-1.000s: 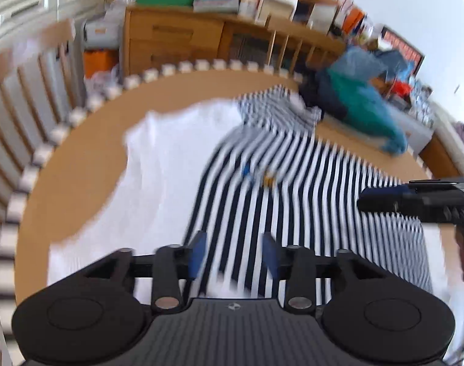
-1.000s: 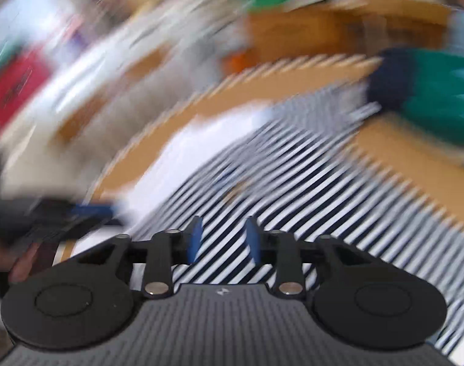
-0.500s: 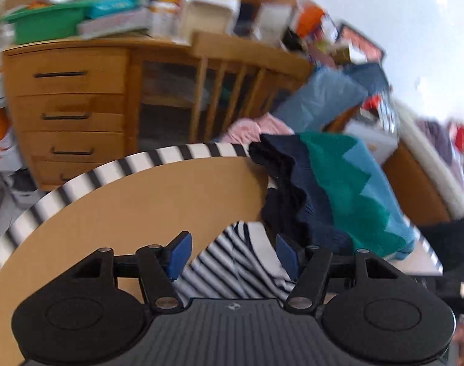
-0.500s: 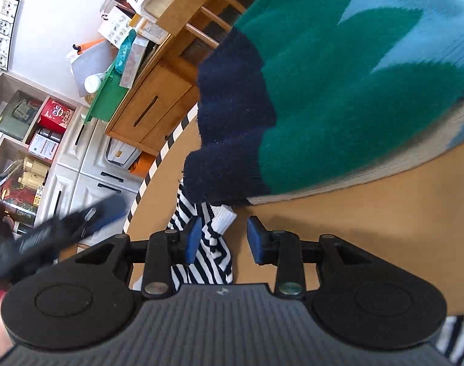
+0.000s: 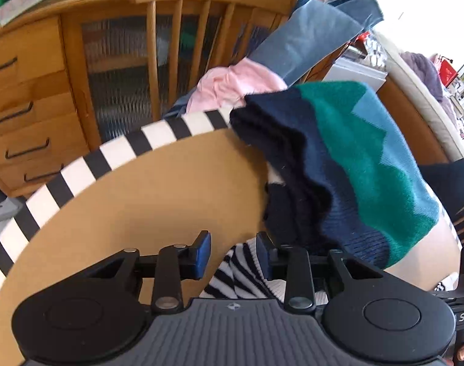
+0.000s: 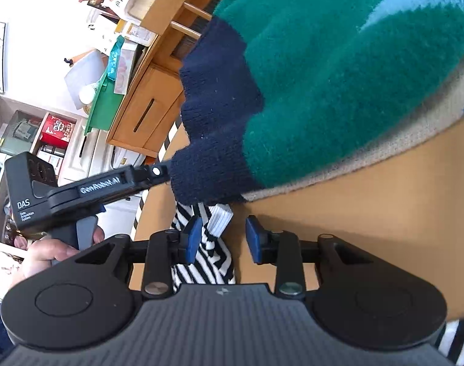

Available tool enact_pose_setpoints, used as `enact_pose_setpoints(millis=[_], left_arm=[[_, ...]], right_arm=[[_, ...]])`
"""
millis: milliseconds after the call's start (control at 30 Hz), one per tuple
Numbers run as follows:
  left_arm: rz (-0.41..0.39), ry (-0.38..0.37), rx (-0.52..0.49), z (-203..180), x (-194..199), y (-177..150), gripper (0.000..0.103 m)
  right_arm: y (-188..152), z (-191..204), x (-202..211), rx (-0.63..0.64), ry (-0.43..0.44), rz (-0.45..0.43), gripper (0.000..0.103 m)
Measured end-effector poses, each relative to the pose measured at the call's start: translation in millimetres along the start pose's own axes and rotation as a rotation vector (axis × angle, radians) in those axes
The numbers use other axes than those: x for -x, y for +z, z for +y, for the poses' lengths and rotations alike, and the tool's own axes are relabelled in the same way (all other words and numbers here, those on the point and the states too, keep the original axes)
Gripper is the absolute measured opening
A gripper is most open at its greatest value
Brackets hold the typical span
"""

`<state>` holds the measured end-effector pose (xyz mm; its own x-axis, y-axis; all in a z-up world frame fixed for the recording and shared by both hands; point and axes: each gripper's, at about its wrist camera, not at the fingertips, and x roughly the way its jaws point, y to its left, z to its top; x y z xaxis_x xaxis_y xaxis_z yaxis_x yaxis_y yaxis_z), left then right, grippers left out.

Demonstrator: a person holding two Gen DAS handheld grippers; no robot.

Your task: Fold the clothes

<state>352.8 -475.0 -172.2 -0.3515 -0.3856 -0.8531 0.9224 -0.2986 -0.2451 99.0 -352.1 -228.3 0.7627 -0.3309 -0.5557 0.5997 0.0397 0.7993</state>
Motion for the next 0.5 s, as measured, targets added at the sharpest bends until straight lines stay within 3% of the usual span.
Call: enact_pose_setpoints(millis=[100, 133, 167, 200, 233, 333, 500], left_arm=[[-0.016, 0.019, 0.005, -1.1, -4.5, -3.7, 0.026], [-0.023, 0.017, 0.029, -0.1, -5.8, -4.5, 0.018], [-0.026, 0.018, 0.043, 0.1, -7.7, -6.2, 0.006], [-0.028, 0.017, 0.042, -1.5, -8.8, -8.8, 0.003], [-0.032, 0.014, 0.035, -3.7, -9.0, -11.8, 0.002], [-0.056, 0.04, 0.05, -5.8, -2.7, -20.4, 0.001], [-0.185, 0.035, 0.17, 2.1, 46.2, -43.6, 0.001]], right_arm=[[1.0, 3.5, -2.0, 0.014, -0.004, -0.001, 0.031], [1.6, 5.5, -4.1, 0.026, -0.008, -0.001, 0.031], [1.7, 6.9, -5.2, 0.038, -0.012, -0.005, 0.026], [1.3, 8.3, -5.5, 0.053, -0.015, -0.015, 0.011], [1.0, 9.6, -5.9, 0.067, -0.018, -0.025, 0.006], [1.2, 15.7, -4.7, 0.11, -0.019, -0.052, 0.005], [-2.5, 41.2, 10.8, 0.243, 0.002, -0.086, 0.005]])
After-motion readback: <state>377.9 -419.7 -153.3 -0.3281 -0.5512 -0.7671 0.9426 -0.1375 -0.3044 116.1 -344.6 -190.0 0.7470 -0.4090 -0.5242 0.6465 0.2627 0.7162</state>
